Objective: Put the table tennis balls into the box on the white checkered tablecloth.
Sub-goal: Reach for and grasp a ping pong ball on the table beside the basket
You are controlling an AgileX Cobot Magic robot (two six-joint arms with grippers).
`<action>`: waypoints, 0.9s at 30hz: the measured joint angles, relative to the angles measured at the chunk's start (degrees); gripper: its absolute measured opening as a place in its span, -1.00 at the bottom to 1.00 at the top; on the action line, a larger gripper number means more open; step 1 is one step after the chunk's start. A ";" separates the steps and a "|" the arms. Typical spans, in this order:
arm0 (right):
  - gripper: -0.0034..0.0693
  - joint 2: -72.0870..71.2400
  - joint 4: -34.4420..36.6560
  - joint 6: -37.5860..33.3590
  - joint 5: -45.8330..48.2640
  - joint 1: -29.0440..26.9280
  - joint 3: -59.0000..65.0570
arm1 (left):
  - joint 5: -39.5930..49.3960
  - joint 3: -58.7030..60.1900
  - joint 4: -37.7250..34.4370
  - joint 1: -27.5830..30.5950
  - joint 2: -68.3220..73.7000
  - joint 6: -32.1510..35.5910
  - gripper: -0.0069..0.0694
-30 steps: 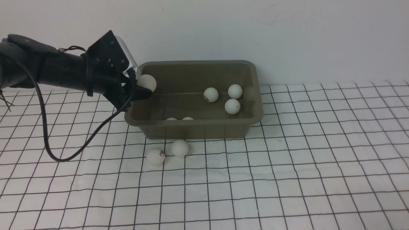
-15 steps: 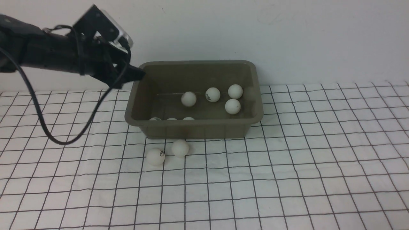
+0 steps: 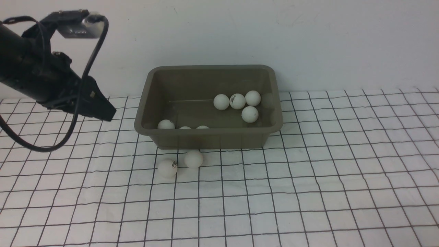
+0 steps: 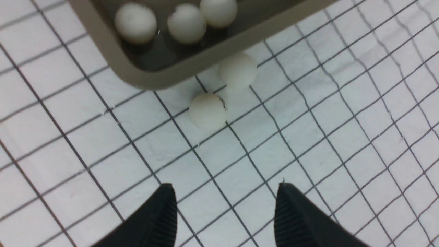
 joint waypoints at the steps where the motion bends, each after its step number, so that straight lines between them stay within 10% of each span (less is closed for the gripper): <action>1: 0.34 0.00 0.00 0.00 0.00 0.00 0.00 | 0.16 0.99 1.28 -0.58 0.00 -1.44 0.11; 9: 0.34 0.00 0.00 0.00 0.00 0.00 0.00 | -5.18 16.57 2.26 -7.60 -1.65 -0.42 0.10; 18: 0.34 0.00 0.00 0.00 0.00 0.00 0.00 | -31.94 26.02 -14.44 -11.71 0.56 13.73 0.10; 27: 0.34 0.00 0.00 0.00 0.00 0.00 0.00 | -38.05 26.02 -26.19 -11.75 9.19 24.50 0.10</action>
